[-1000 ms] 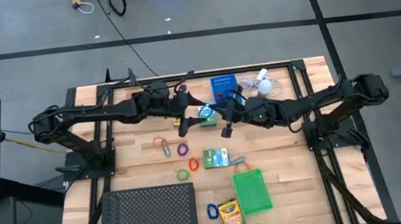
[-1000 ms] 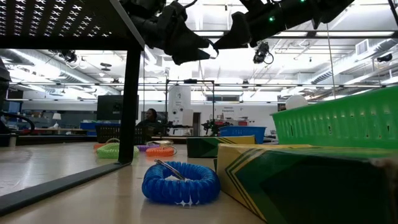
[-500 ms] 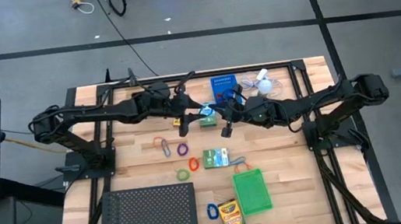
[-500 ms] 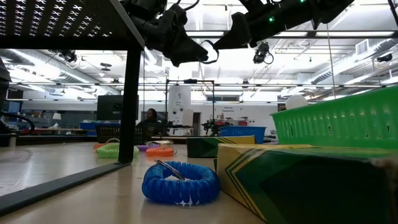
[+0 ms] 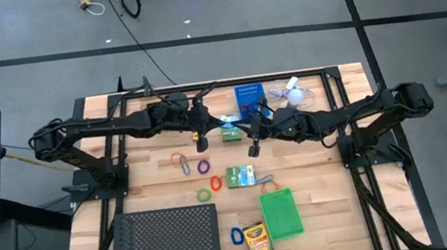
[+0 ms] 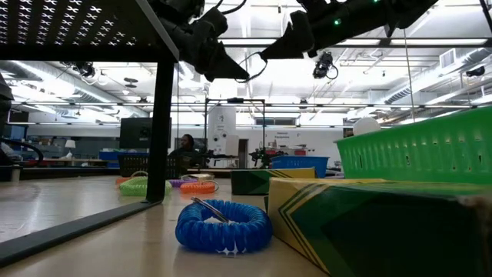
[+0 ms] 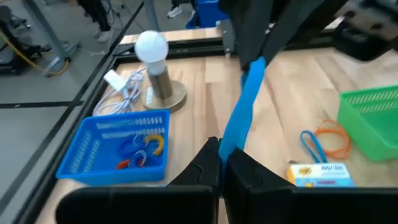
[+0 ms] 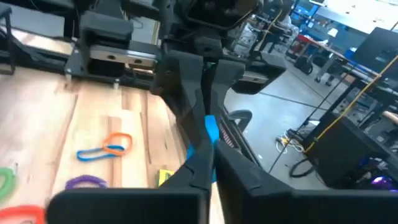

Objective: Pick & Place Office Desk Supplies
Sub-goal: Put the top right blue rubber band into the black bin

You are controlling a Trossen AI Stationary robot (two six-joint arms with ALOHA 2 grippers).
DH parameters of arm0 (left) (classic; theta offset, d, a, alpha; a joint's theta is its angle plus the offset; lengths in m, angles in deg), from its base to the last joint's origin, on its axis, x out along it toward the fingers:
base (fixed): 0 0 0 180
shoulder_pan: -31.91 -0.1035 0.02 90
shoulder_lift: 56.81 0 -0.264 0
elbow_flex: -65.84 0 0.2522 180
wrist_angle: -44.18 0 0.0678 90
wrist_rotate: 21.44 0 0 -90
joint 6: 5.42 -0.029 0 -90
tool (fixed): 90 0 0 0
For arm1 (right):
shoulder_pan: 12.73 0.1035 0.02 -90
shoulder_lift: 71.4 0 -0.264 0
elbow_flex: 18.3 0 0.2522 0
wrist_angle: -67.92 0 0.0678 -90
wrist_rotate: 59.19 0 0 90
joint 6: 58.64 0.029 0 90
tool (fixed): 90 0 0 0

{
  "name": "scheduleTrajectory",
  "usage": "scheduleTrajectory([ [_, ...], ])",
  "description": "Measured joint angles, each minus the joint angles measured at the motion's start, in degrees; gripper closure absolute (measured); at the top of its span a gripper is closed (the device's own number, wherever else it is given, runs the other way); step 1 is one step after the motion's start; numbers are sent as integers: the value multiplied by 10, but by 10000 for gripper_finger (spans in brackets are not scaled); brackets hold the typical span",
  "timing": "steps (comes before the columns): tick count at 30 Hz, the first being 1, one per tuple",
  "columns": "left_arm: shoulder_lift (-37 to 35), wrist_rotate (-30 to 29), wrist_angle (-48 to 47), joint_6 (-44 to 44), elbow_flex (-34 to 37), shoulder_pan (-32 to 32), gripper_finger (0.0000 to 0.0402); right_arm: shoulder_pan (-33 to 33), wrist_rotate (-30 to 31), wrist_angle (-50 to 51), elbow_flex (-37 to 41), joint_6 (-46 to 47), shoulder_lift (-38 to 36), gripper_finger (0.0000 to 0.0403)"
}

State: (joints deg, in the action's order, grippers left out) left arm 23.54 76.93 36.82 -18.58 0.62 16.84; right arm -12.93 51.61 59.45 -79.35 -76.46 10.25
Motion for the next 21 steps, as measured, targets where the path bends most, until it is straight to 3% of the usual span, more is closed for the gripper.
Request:
scheduleTrajectory([
  [7,-49,-17,-64,-26,0,-7,399,0,-14,-2,0,24,0,248],
  [12,-73,-62,-132,-27,0,-28,400,1,-30,4,0,24,0,161],
  [16,-80,-98,-184,-27,0,-56,400,1,-44,10,0,34,0,147],
  [21,-81,-118,-239,-24,0,-105,400,1,-46,26,0,36,0,163],
])
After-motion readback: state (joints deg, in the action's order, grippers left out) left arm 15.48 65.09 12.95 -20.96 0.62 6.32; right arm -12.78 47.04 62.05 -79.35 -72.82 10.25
